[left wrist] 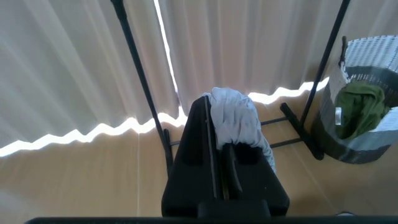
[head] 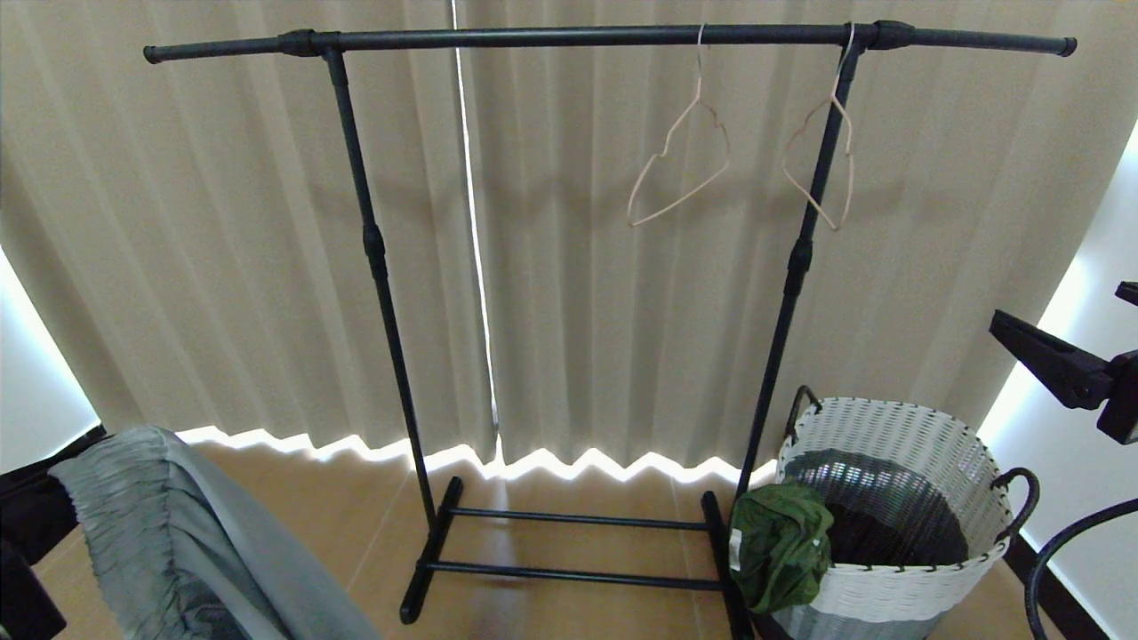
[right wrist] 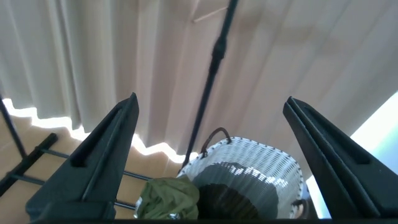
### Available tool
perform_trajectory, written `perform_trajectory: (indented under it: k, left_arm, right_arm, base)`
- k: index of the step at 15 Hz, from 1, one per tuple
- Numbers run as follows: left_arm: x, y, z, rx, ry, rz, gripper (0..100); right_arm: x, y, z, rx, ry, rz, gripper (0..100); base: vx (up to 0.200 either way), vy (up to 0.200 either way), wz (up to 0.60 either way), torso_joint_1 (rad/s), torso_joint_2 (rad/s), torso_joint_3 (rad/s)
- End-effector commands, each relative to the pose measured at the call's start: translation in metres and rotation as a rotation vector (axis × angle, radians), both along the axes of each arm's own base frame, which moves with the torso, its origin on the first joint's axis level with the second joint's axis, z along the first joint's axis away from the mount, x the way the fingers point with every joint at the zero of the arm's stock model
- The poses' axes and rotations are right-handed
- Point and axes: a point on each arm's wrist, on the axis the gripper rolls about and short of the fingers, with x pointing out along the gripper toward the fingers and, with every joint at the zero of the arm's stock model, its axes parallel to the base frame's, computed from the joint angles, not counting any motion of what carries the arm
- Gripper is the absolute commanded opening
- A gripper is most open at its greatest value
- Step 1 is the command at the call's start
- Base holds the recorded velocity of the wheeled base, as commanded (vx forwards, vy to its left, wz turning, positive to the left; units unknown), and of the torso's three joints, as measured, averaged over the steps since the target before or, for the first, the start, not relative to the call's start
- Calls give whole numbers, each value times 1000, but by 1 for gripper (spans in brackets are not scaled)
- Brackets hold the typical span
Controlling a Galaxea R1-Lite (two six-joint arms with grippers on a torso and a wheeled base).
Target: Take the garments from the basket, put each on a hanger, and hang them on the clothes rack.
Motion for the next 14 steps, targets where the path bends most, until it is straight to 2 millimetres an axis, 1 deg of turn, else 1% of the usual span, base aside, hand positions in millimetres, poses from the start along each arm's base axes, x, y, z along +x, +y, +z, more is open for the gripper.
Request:
perform_trajectory:
  k: [1,8,14]
  left_arm:
    - [0,0,3,-4,-18,-5,0]
    - [3,-1,9,-27,-74,-7,0]
    - [8,-3,6,-25,-61,-10,0]
  right_arm:
    - [2,-1,-1,-1,6,-11,100]
    - [2,-4,-4,-6,20,-26,100]
    - [2,-6,-4,-7,21,-40,100]
  base:
    - [0,0,0,0,0,0]
    - [0,0,0,6,-23,-16]
    - [0,0,0,113,-398,-278]
